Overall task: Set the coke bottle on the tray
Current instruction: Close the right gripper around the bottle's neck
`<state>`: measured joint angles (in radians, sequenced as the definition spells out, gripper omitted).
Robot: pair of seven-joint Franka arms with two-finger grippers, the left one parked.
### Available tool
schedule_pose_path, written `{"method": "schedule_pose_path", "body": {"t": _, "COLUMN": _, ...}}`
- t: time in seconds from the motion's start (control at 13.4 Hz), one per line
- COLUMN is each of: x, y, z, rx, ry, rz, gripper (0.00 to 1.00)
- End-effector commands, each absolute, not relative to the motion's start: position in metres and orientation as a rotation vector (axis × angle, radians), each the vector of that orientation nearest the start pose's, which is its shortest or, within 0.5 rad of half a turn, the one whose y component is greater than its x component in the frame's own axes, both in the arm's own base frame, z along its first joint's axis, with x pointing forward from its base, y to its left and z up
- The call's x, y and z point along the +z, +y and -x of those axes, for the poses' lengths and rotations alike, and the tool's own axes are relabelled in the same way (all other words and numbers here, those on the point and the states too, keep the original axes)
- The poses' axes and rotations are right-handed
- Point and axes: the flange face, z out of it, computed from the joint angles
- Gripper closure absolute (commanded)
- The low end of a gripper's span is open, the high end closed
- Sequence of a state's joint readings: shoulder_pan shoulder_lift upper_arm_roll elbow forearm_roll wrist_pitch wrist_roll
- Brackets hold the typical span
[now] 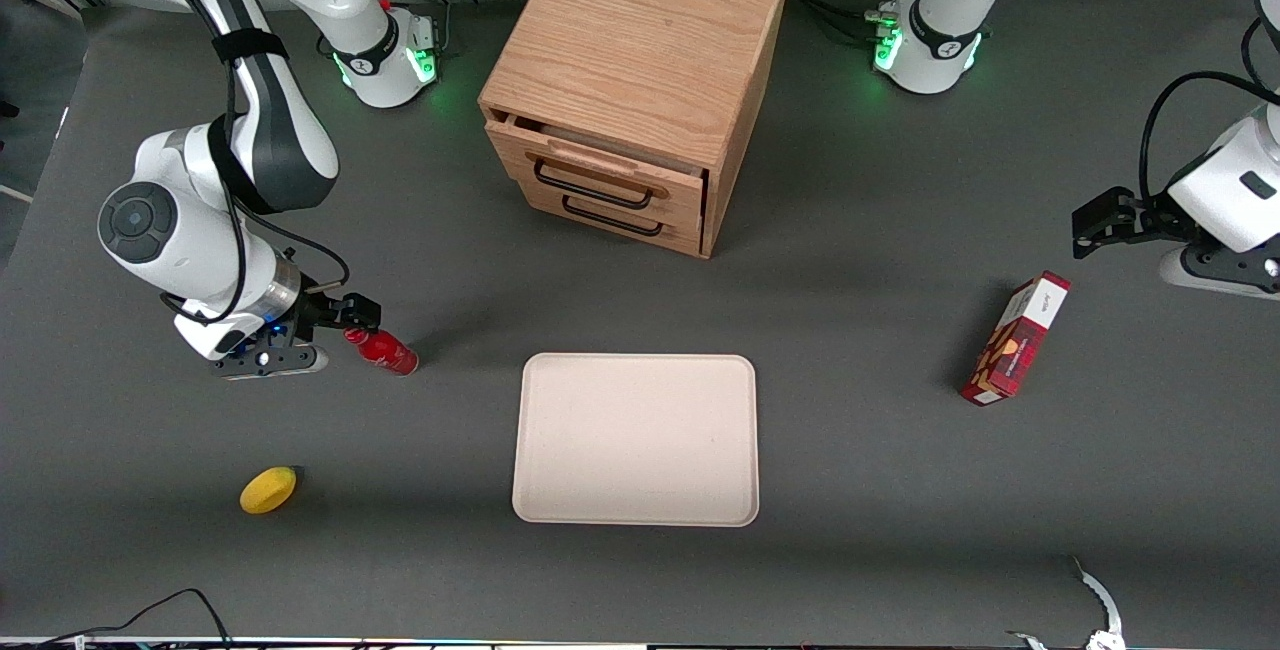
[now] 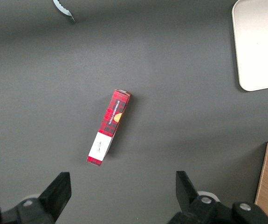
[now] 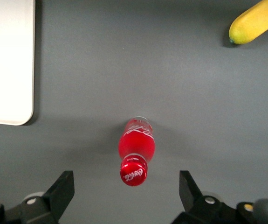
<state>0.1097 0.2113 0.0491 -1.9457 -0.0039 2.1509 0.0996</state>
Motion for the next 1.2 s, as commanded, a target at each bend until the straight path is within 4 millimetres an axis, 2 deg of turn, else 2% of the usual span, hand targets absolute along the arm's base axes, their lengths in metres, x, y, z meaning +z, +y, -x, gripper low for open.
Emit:
{"method": "schedule_pose_path", "body": {"t": 0.0, "x": 0.369, "y": 0.090, "z": -0.584, "rx": -0.020, "ry": -0.071, "rz": 3.132, "gripper": 0.00}}
{"method": "schedule_pose_path", "body": {"t": 0.45, "x": 0.343, "y": 0.088, "z": -0.579, "rx": -0.030, "ry": -0.070, "rz": 3.131, "gripper": 0.00}}
{"method": "schedule_pose_path", "body": {"t": 0.6, "x": 0.335, "y": 0.078, "z": -0.579, "rx": -0.028, "ry": -0.048, "rz": 3.131, "gripper": 0.01}}
{"method": "schedule_pose_path", "body": {"t": 0.75, "x": 0.334, "y": 0.078, "z": -0.579, "rx": -0.025, "ry": -0.048, "rz": 3.131, "gripper": 0.06}}
{"method": "schedule_pose_path", "body": {"t": 1.12, "x": 0.331, "y": 0.080, "z": -0.576, "rx": -0.018, "ry": -0.040, "rz": 3.130, "gripper": 0.33}}
